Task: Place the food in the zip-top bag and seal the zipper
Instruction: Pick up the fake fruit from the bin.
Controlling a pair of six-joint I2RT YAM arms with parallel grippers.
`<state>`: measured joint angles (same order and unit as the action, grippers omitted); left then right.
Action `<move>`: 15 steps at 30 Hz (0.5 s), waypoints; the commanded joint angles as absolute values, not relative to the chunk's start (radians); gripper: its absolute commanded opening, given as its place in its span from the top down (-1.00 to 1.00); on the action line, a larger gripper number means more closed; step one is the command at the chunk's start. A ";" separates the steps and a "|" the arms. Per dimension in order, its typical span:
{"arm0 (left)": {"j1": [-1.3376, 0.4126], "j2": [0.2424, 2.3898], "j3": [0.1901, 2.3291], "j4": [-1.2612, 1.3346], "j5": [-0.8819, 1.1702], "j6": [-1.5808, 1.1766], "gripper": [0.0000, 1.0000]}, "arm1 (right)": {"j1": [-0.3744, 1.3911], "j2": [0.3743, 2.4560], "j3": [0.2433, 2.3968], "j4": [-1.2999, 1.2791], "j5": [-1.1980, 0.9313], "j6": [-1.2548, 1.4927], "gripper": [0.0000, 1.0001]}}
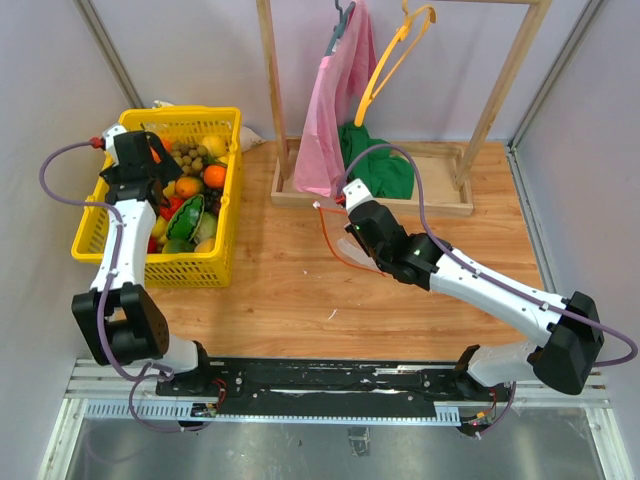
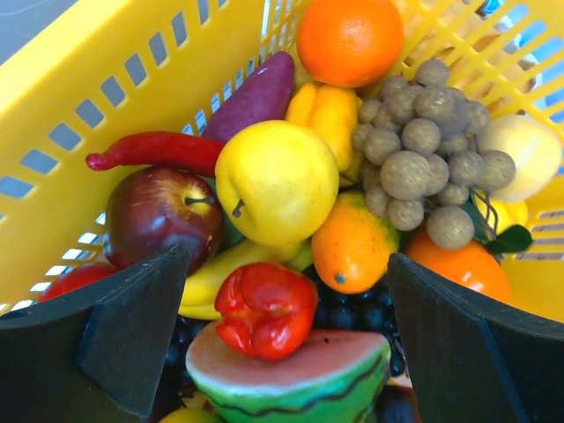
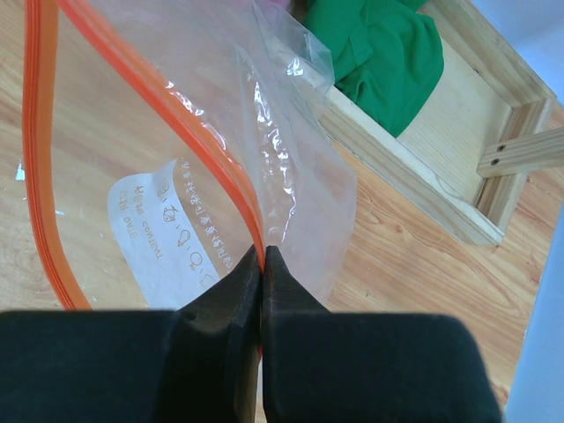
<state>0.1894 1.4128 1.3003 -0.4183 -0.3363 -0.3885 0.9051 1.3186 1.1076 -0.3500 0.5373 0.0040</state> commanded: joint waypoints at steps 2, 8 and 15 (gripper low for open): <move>0.247 1.487 1.316 -0.330 -0.262 -0.422 -0.99 | 0.915 1.324 1.104 -0.330 0.531 0.009 0.99; 0.312 1.584 1.330 -0.303 -0.172 -0.454 -0.99 | 0.915 1.325 1.101 -0.324 0.520 0.006 0.98; 0.336 1.660 1.327 -0.265 -0.128 -0.464 -0.99 | 0.914 1.320 1.093 -0.317 0.516 0.000 0.99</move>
<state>0.3260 1.6272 1.3033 -0.3058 -0.1631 -0.4541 0.9051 1.3190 1.1065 -0.3389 0.5217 0.0032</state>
